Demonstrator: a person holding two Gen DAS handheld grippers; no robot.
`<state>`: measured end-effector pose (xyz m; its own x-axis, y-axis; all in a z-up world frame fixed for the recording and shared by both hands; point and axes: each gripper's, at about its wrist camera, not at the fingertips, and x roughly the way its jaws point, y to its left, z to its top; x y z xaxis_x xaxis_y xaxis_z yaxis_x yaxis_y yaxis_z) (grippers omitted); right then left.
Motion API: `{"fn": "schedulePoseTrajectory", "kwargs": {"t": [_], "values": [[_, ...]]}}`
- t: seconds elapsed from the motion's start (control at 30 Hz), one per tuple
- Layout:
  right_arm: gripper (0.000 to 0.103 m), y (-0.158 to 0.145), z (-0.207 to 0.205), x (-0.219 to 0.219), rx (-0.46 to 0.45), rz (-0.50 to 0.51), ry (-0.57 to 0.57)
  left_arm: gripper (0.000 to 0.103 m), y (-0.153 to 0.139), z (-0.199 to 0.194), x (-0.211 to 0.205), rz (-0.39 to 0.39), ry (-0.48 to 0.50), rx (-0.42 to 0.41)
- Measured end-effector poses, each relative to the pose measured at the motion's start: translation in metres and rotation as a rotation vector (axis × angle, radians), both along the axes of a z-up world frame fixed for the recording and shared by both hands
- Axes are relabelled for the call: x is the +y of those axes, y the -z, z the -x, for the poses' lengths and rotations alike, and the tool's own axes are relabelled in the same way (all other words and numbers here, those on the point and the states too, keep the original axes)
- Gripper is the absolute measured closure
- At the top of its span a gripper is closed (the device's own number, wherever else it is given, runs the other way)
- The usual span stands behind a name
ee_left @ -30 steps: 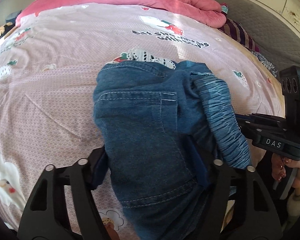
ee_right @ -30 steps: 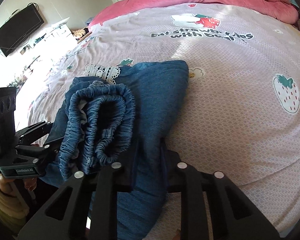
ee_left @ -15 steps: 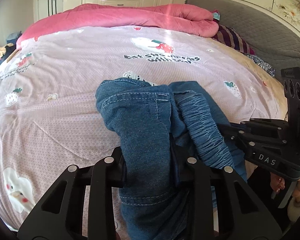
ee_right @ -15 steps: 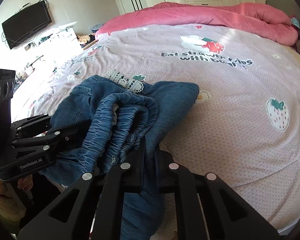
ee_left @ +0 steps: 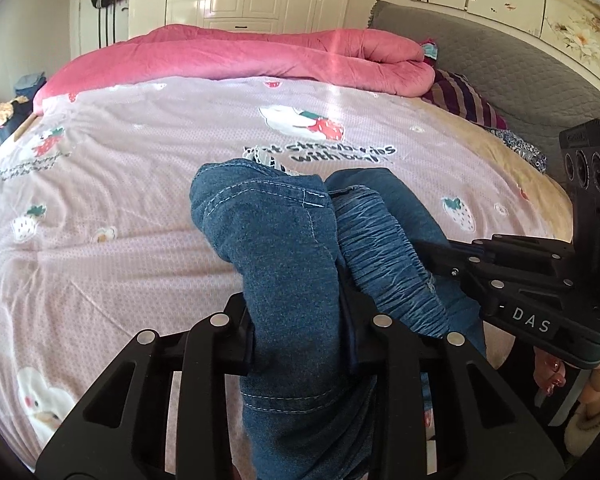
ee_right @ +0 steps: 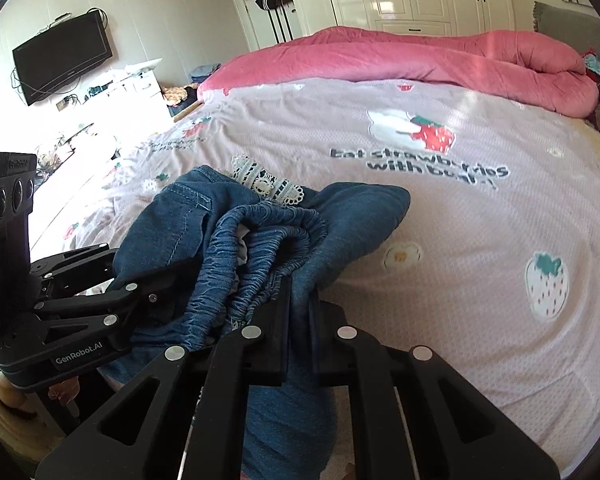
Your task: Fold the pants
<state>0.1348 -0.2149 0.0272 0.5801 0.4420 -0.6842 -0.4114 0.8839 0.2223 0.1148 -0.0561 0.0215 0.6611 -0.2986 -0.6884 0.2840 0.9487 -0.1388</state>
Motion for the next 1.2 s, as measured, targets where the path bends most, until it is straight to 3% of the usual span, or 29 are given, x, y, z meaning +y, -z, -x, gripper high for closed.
{"fn": "schedulePoseTrajectory", "kwargs": {"t": [0.3, 0.6, 1.2], "values": [[0.096, -0.012, -0.052, 0.007, -0.026, -0.001, 0.008, 0.08, -0.018, -0.043, 0.008, 0.006, -0.038, -0.038], [0.096, 0.008, -0.101, 0.013, 0.004, 0.016, 0.034, 0.08, 0.006, -0.099, 0.013, 0.004, -0.059, -0.007], [0.097, 0.043, -0.125, 0.006, 0.118, 0.042, 0.103, 0.08, 0.035, -0.115, 0.015, -0.043, -0.093, 0.039]]}}
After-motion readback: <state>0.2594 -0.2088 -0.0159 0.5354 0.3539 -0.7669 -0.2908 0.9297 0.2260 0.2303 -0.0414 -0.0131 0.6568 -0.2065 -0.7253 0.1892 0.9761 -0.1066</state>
